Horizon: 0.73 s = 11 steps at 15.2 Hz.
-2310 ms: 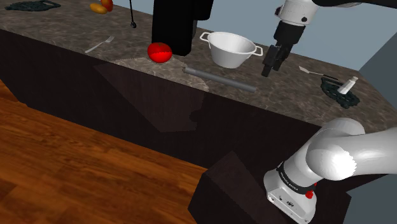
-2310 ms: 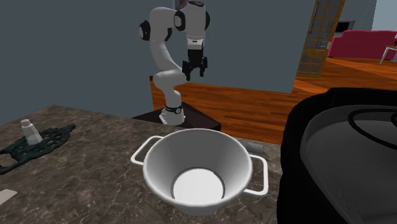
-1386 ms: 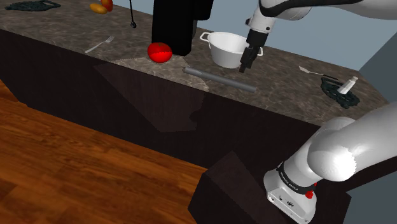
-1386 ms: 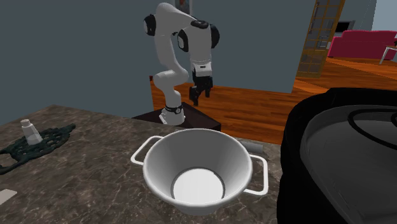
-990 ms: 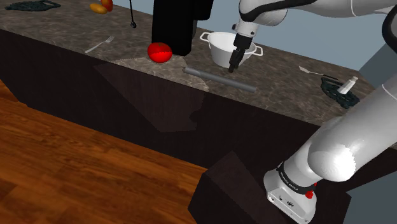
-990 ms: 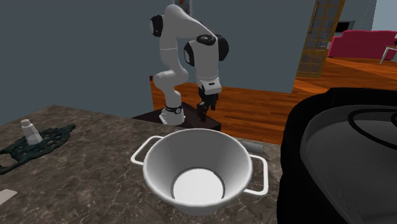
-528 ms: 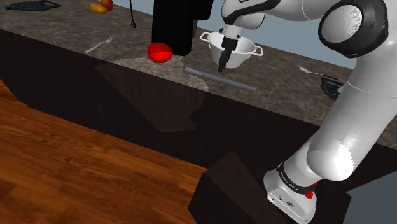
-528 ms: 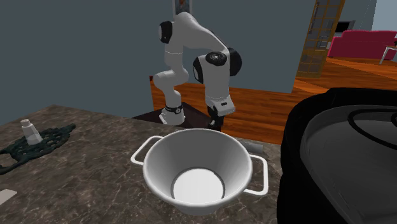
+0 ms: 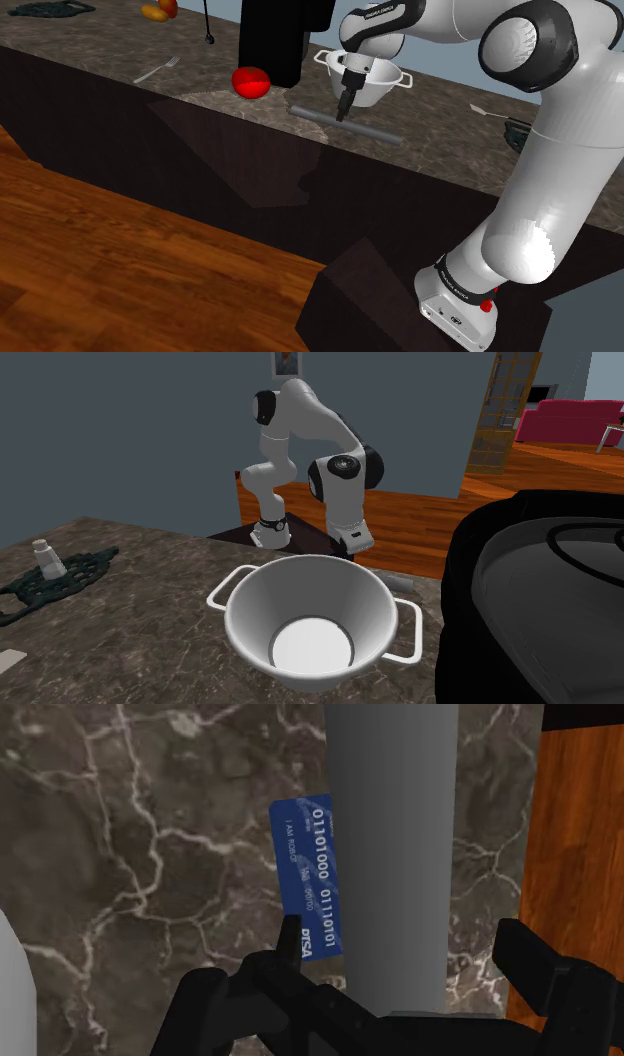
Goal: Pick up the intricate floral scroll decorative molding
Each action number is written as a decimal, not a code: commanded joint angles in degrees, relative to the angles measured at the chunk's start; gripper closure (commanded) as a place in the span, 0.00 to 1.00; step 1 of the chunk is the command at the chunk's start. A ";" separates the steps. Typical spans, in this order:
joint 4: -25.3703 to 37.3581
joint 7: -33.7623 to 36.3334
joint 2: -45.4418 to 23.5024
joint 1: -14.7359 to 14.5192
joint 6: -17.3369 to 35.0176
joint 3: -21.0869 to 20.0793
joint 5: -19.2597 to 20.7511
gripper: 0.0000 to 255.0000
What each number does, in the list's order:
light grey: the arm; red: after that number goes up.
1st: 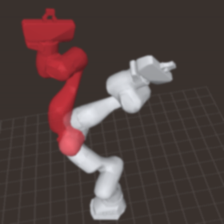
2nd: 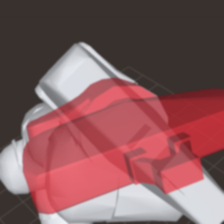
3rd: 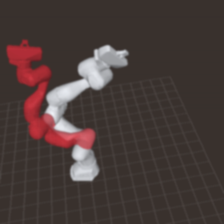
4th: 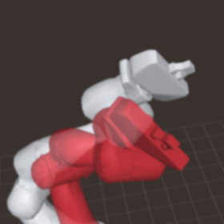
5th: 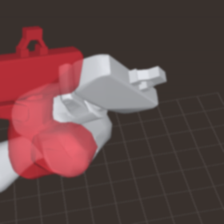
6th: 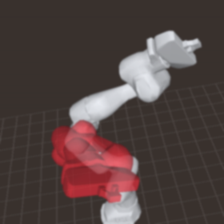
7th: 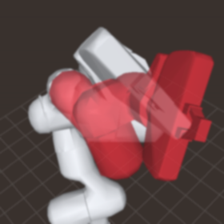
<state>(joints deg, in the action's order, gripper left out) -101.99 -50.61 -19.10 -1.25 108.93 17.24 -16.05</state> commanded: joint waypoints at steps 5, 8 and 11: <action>-0.48 -0.14 -0.41 -0.03 0.88 -0.10 -0.22 1.00; -0.52 -0.13 -0.39 -0.05 0.90 -0.10 -0.21 1.00; -0.48 -0.12 -0.37 -0.05 0.85 -0.10 -0.20 1.00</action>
<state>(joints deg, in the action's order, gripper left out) -102.44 -50.74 -19.43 -1.31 109.78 17.12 -16.26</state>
